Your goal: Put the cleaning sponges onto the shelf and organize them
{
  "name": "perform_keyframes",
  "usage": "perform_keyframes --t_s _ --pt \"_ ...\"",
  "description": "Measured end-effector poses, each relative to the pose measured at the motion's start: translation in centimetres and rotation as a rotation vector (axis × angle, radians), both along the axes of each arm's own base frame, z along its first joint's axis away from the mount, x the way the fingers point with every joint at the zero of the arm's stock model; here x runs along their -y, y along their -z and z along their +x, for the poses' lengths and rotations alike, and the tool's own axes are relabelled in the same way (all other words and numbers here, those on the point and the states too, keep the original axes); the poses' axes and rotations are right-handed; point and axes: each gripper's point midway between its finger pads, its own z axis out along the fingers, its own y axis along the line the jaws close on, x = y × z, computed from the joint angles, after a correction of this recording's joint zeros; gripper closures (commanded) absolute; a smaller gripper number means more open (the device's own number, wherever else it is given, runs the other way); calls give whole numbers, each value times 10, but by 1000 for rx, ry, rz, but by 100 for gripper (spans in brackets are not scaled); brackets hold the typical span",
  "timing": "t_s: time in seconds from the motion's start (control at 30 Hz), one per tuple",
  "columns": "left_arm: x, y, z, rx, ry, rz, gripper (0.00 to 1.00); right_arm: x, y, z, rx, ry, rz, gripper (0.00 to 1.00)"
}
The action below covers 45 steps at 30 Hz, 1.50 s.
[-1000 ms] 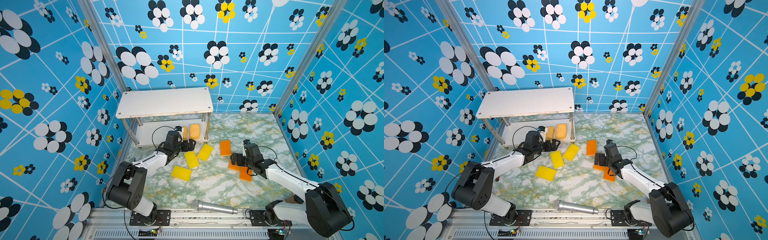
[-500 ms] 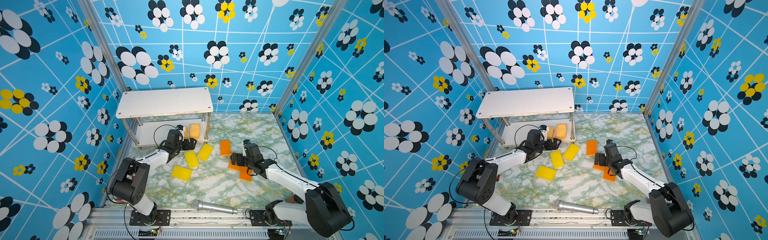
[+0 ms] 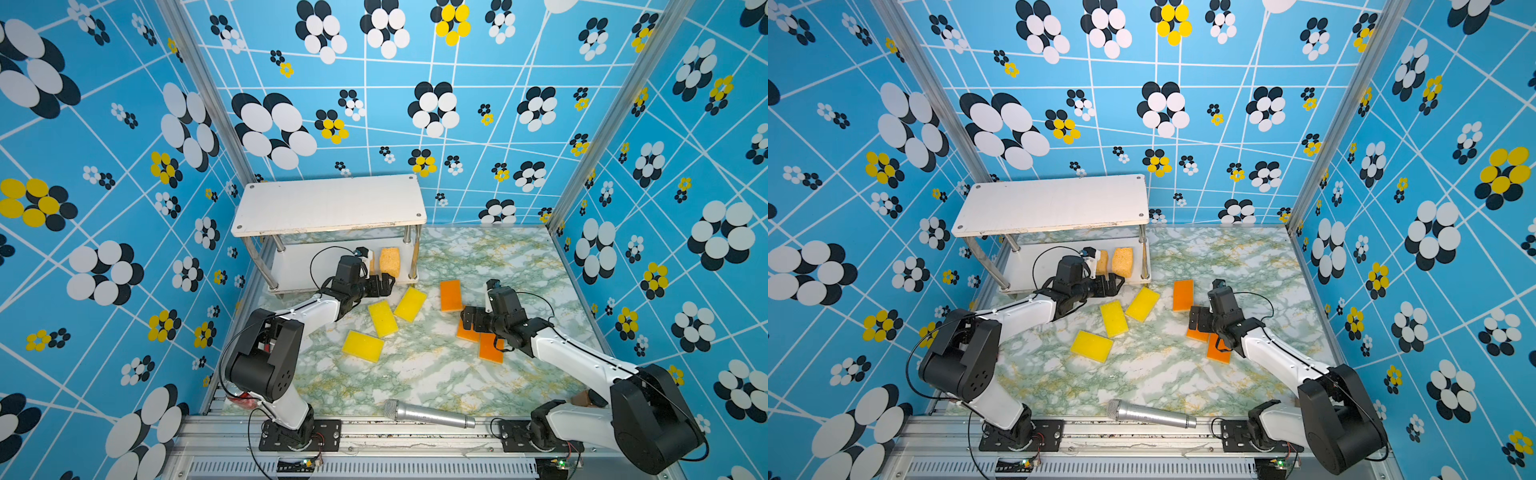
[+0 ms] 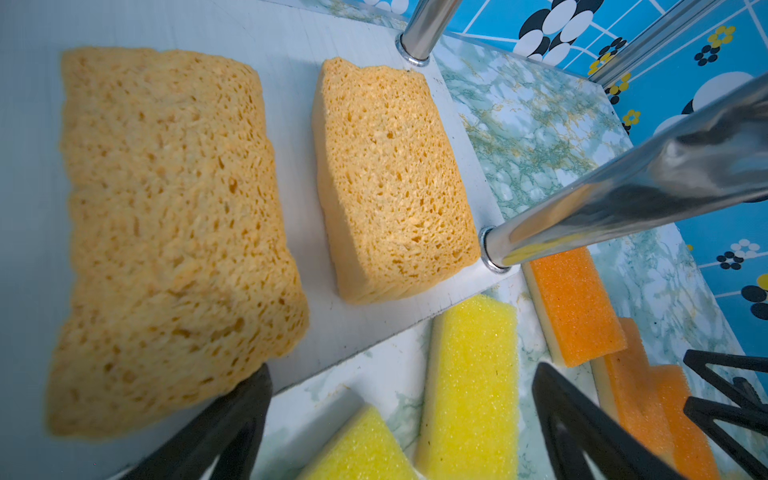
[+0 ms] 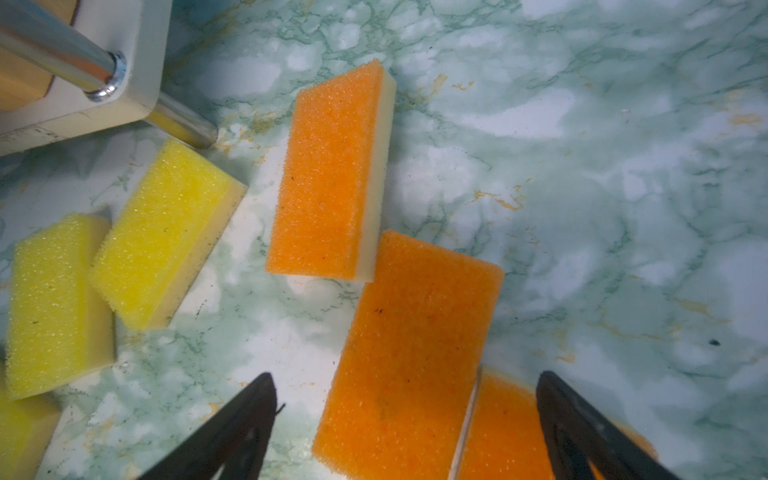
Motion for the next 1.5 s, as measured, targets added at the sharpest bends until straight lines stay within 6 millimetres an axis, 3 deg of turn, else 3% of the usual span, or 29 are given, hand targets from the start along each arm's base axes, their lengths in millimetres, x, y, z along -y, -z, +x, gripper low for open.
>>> perform_keyframes --t_s 0.23,0.47,0.67,0.83,1.17,1.33,1.5 --pt "1 -4 -1 -5 0 -13 1 0 0 0 -1 0 -1 1" --pt "-2 -36 -24 39 -8 -33 1 -1 -1 -1 -10 0 6 1" --pt "-10 -55 -49 59 -34 -15 1 -22 -33 11 35 -38 116 1" --pt "-26 -43 -77 4 -83 26 1 -39 -54 16 63 -81 173 1" --pt "-60 -24 -126 -155 -221 92 1 -105 -61 4 68 -300 131 1" --pt "-65 -16 -146 -235 -256 86 1 -141 -51 -11 90 -417 23 1" --pt "-69 6 -163 -336 -282 107 1 -165 -29 -29 85 -495 -61 1"
